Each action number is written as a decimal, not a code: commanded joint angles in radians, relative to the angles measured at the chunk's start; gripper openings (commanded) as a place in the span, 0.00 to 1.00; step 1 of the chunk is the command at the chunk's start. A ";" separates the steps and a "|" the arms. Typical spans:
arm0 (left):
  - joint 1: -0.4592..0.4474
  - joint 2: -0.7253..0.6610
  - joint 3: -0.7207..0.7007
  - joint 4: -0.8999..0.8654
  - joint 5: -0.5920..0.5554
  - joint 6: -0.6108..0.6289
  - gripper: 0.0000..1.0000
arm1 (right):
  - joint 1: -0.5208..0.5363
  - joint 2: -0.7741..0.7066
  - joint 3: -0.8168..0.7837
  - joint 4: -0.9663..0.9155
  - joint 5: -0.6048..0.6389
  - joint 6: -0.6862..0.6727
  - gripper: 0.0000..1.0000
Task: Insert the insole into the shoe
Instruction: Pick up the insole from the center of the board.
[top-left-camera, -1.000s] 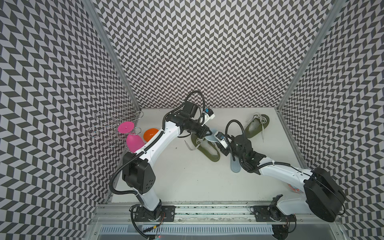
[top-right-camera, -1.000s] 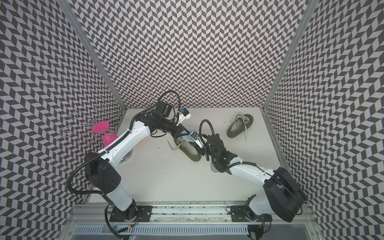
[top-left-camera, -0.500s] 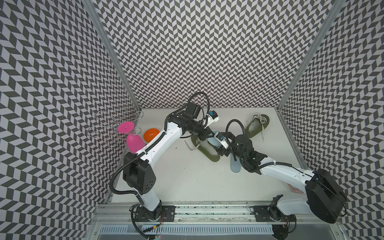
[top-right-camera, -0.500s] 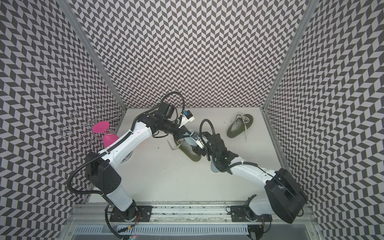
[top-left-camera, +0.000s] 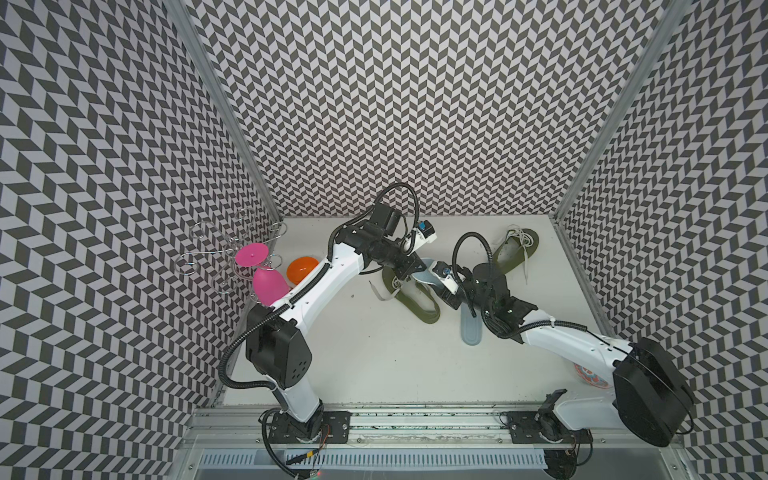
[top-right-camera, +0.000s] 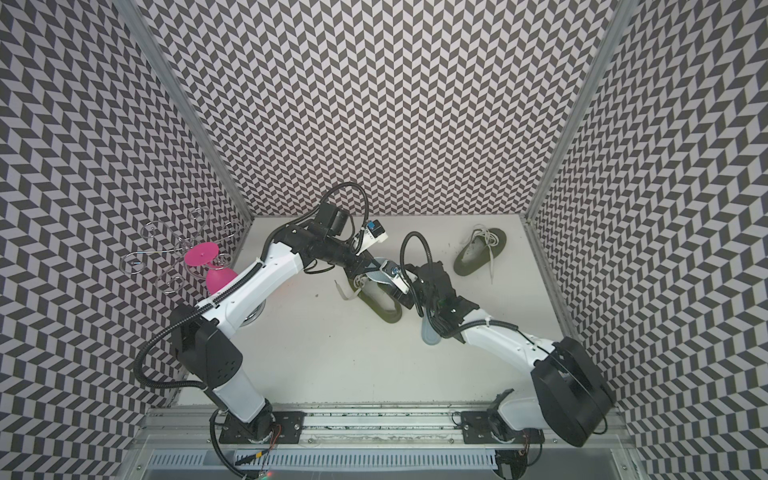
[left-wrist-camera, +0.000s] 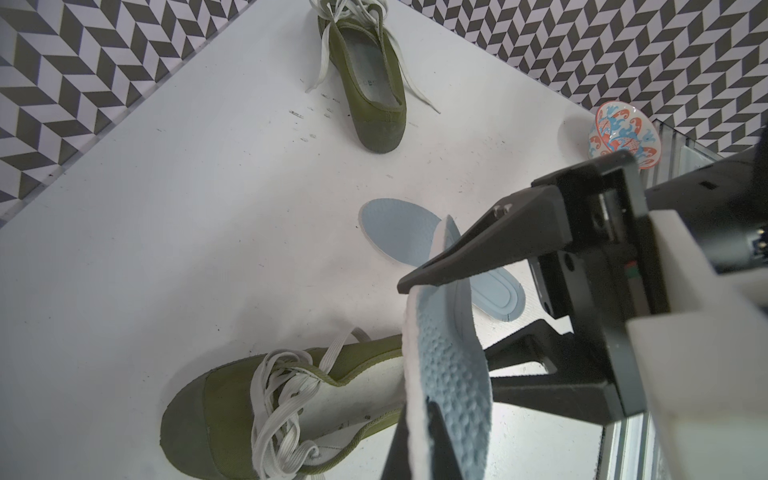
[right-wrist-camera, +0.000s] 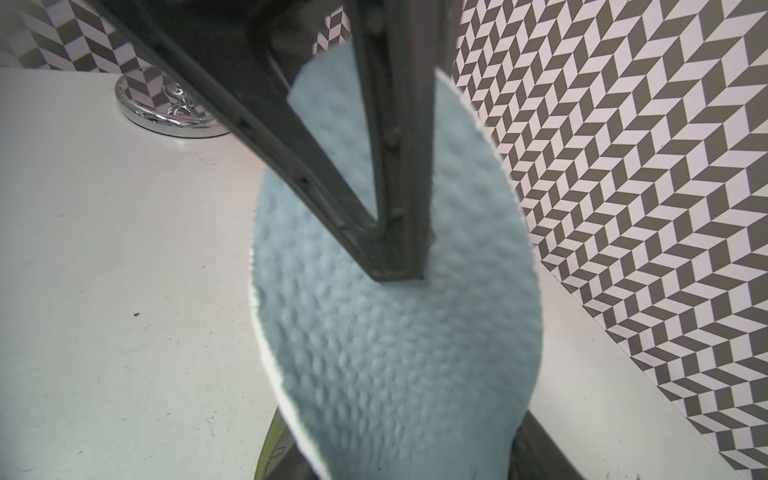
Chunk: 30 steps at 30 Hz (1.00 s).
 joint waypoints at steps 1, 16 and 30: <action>0.001 -0.009 0.018 0.030 -0.036 0.009 0.00 | -0.005 -0.021 0.020 0.044 -0.031 0.010 0.53; 0.007 -0.012 0.031 0.162 -0.204 -0.307 0.52 | -0.003 0.022 0.090 -0.099 0.087 0.096 0.44; 0.118 -0.185 -0.153 0.204 -0.347 -0.612 0.58 | -0.005 0.097 0.230 -0.343 0.193 0.174 0.42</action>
